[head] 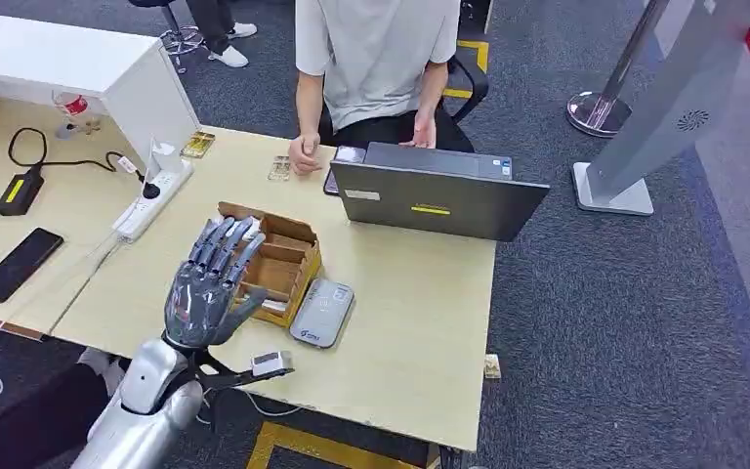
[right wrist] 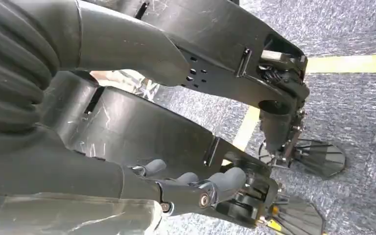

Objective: Pass the card to the sensor for recognition and then transmit it.

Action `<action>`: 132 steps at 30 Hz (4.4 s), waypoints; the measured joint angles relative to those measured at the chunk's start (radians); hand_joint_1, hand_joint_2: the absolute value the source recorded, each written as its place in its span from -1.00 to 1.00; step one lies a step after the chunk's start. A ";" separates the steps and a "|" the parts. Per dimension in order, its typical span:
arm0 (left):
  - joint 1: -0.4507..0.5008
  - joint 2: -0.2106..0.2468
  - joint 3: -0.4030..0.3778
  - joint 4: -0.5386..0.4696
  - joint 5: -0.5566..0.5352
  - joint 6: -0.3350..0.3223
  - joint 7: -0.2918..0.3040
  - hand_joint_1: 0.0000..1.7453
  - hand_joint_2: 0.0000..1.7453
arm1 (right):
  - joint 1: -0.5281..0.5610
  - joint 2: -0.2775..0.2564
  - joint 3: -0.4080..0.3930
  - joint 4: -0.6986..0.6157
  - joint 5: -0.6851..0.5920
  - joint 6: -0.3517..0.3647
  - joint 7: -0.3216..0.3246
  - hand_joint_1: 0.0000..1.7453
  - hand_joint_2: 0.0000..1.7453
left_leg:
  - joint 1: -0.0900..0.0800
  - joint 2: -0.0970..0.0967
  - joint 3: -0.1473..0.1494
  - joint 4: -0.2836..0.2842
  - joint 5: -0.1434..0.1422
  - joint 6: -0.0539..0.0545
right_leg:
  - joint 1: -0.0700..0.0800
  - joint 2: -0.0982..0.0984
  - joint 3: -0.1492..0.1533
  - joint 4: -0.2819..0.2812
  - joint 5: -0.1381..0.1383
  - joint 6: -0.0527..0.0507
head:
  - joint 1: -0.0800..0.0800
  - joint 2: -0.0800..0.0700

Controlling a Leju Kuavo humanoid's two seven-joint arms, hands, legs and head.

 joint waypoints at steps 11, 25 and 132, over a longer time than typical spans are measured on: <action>0.072 -0.006 0.325 0.000 -0.113 0.000 -0.095 -1.00 1.00 | 0.012 0.000 0.000 0.000 0.024 -0.022 -0.037 -1.00 1.00 | 0.001 -0.001 0.000 0.000 -0.001 0.001 | 0.000 -0.001 0.001 0.000 -0.001 0.002 | 0.000 0.000; 0.015 -0.007 0.381 0.144 -0.237 0.000 -0.024 -1.00 1.00 | 0.009 0.000 0.001 -0.002 0.035 -0.014 -0.030 -1.00 1.00 | 0.001 -0.001 0.000 0.000 -0.001 0.001 | 0.000 -0.001 0.001 0.000 -0.001 0.002 | 0.000 0.000; -0.591 -0.198 -0.022 0.376 -0.372 -0.001 0.390 1.00 1.00 | -0.047 0.016 0.047 -0.007 0.104 0.064 0.035 -1.00 1.00 | 0.000 0.001 0.000 0.001 0.004 0.001 | 0.000 0.001 -0.001 0.000 0.005 0.001 | 0.001 0.000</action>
